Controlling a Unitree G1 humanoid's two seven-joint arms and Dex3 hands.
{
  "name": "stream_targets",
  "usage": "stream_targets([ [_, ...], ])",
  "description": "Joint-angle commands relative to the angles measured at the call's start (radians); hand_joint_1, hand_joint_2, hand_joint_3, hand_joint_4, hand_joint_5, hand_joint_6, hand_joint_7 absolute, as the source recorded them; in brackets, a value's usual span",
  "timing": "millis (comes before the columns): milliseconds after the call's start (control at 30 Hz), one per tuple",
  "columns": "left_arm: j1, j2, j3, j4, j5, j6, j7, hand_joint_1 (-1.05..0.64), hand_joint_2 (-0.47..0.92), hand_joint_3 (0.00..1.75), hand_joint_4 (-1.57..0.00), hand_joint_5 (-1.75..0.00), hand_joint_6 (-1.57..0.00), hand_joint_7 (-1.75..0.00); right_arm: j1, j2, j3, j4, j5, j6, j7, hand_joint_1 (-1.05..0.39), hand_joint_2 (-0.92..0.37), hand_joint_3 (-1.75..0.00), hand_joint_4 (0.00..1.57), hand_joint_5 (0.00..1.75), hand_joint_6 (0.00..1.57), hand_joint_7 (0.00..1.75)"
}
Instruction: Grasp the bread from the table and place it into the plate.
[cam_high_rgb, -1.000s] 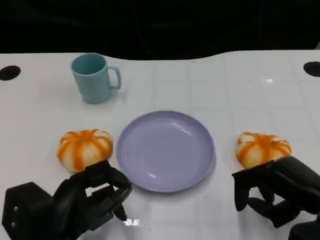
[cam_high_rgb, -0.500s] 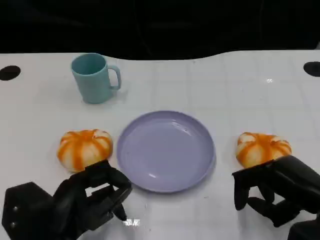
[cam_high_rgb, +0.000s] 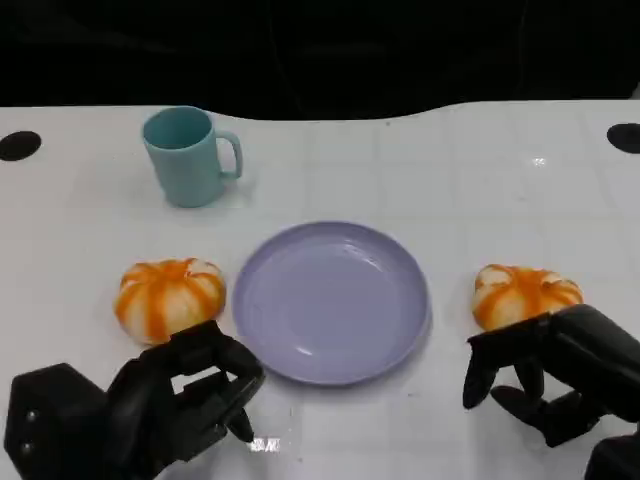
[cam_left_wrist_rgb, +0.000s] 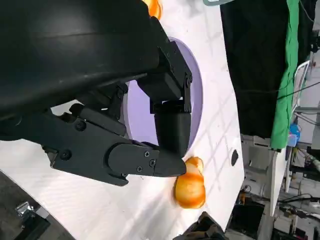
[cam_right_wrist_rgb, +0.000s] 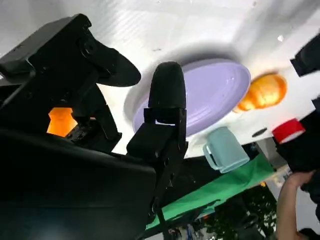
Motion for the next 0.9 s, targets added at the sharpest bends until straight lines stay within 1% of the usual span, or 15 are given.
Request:
stream_targets([
  [33, 0.002, 0.011, 0.011, 0.0, -0.002, -0.005, 0.001, -0.5, 0.92, 0.27, -0.72, -1.75, -0.74, -1.38, 0.006, -0.005, -0.033, -0.022, 0.022, 0.013, -0.009, -0.09, -0.48, -0.84, 0.78, 1.39, 0.93, 0.56],
  [100, 0.002, 0.011, 0.011, -0.002, -0.002, -0.004, 0.003, -0.5, 0.92, 0.27, -0.72, -1.75, -0.74, -1.37, 0.01, -0.006, -0.042, -0.039, 0.022, 0.024, -0.008, -0.11, -0.47, -0.8, 0.75, 1.36, 0.92, 0.46],
  [200, -0.001, 0.012, 0.009, 0.002, 0.003, -0.01, 0.003, -0.5, 0.92, 0.27, -0.72, -1.75, -0.74, -1.37, 0.009, -0.009, -0.052, -0.053, 0.041, 0.038, 0.005, -0.15, -0.55, -0.63, 0.71, 1.26, 0.93, 0.31],
  [233, -0.001, 0.012, 0.009, 0.003, 0.004, -0.012, 0.002, -0.49, 0.92, 0.27, -0.72, -1.75, -0.74, -1.37, 0.009, -0.01, -0.056, -0.057, 0.05, 0.041, 0.009, -0.18, -0.62, -0.51, 0.69, 1.12, 0.91, 0.24],
  [300, -0.001, 0.013, 0.008, 0.005, 0.004, -0.014, 0.0, -0.5, 0.92, 0.28, -0.72, -1.75, -0.74, -1.37, 0.011, -0.016, -0.065, -0.076, 0.065, 0.061, 0.022, -0.24, -0.74, -0.32, 0.65, 0.98, 0.86, 0.14],
  [400, -0.001, 0.013, 0.01, 0.007, 0.0, -0.017, -0.004, -0.5, 0.92, 0.28, -0.72, -1.75, -0.74, -1.37, 0.017, -0.027, -0.082, -0.111, 0.057, 0.096, 0.036, -0.3, -0.82, -0.18, 0.53, 0.87, 0.78, 0.06],
  [433, 0.0, 0.012, 0.01, 0.006, -0.001, -0.016, -0.003, -0.5, 0.92, 0.28, -0.72, -1.75, -0.74, -1.37, 0.016, -0.031, -0.087, -0.117, 0.053, 0.1, 0.036, -0.32, -0.86, -0.11, 0.46, 0.78, 0.73, 0.03],
  [467, 0.001, 0.012, 0.01, 0.005, -0.001, -0.014, -0.002, -0.5, 0.92, 0.28, -0.72, -1.75, -0.74, -1.37, 0.017, -0.034, -0.091, -0.123, 0.051, 0.104, 0.036, -0.33, -0.87, -0.08, 0.43, 0.73, 0.7, 0.01],
  [500, 0.0, 0.012, 0.01, 0.004, 0.0, -0.013, -0.001, -0.5, 0.92, 0.28, -0.72, -1.75, -0.74, -1.37, 0.016, -0.04, -0.097, -0.132, 0.05, 0.114, 0.039, -0.34, -0.88, -0.05, 0.42, 0.68, 0.69, 0.01],
  [533, 0.0, 0.012, 0.01, 0.005, 0.001, -0.013, 0.0, -0.49, 0.92, 0.28, -0.73, -1.75, -0.74, -1.38, 0.016, -0.045, -0.101, -0.141, 0.049, 0.123, 0.042, -0.35, -0.89, -0.03, 0.39, 0.57, 0.63, 0.0],
  [567, 0.0, 0.012, 0.009, 0.005, 0.002, -0.014, 0.0, -0.49, 0.92, 0.28, -0.73, -1.75, -0.74, -1.38, 0.017, -0.048, -0.107, -0.151, 0.047, 0.134, 0.043, -0.36, -0.9, -0.02, 0.39, 0.49, 0.61, 0.0],
  [633, -0.001, 0.013, 0.01, 0.006, 0.001, -0.012, -0.001, -0.5, 0.92, 0.28, -0.73, -1.75, -0.74, -1.38, 0.02, -0.054, -0.119, -0.171, 0.053, 0.154, 0.052, -0.38, -0.9, 0.0, 0.32, 0.39, 0.55, 0.0],
  [700, 0.0, 0.013, 0.01, 0.004, 0.001, -0.01, 0.001, -0.5, 0.92, 0.28, -0.73, -1.75, -0.74, -1.38, 0.023, -0.061, -0.13, -0.192, 0.049, 0.176, 0.058, -0.38, -0.89, 0.0, 0.27, 0.34, 0.51, 0.0],
  [733, 0.001, 0.013, 0.01, 0.004, 0.001, -0.011, 0.001, -0.5, 0.92, 0.28, -0.72, -1.75, -0.74, -1.38, 0.024, -0.065, -0.133, -0.202, 0.043, 0.186, 0.058, -0.38, -0.87, 0.0, 0.22, 0.32, 0.47, 0.0],
  [900, 0.0, 0.01, 0.011, 0.003, -0.001, -0.006, 0.003, -0.5, 0.92, 0.28, -0.72, -1.75, -0.74, -1.37, 0.028, -0.08, -0.146, -0.246, 0.015, 0.231, 0.064, -0.34, -0.84, 0.0, 0.1, 0.28, 0.37, 0.0],
])
